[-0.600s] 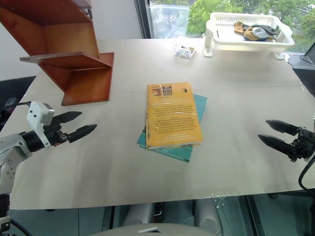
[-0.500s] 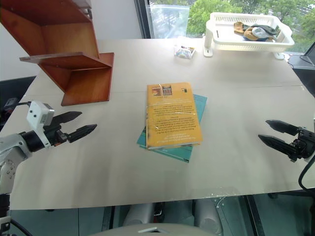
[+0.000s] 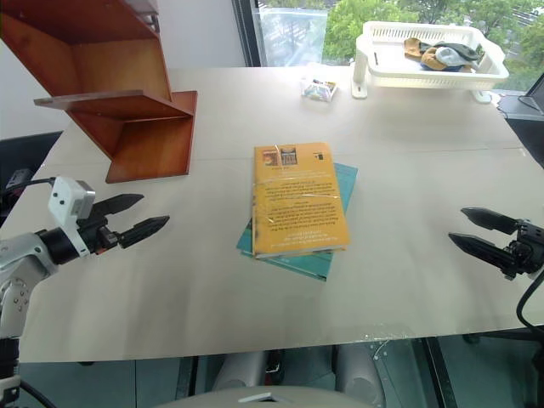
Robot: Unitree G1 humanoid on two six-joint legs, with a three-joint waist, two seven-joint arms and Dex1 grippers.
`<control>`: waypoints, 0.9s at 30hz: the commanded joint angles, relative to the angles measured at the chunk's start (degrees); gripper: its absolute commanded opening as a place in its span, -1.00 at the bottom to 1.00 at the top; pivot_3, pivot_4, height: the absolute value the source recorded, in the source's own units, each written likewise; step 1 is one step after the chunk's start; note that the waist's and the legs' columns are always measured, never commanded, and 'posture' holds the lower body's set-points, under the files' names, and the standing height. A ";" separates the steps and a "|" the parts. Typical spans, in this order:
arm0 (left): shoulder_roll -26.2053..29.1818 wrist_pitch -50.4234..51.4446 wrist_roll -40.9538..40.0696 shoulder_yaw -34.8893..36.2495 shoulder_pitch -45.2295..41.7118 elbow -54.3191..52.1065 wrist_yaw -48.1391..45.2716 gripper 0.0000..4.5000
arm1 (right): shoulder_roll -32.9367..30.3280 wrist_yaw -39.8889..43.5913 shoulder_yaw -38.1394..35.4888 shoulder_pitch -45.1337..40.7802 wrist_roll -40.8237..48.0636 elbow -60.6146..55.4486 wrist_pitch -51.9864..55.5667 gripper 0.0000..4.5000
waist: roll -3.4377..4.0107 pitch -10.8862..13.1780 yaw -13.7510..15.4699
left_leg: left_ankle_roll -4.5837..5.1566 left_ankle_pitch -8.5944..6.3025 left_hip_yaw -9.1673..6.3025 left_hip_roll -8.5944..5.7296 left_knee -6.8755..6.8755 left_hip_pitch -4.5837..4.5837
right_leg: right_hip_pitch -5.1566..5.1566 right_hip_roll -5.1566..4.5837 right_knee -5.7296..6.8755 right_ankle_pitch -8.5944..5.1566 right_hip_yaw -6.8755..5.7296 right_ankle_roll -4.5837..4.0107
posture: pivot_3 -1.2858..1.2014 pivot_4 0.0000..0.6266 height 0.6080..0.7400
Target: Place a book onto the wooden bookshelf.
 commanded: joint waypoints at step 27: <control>11.64 7.41 -12.75 1.73 -6.45 -3.48 -19.82 0.98 | 18.44 -30.10 22.03 -29.40 -21.74 6.45 -9.11 1.00 | 0.03 0.03 -0.32 | -0.22 0.13 0.07 0.01 0.00 -0.09 | -0.18 0.15 0.08 0.00 0.07 0.01 | 0.03 -0.52 1.00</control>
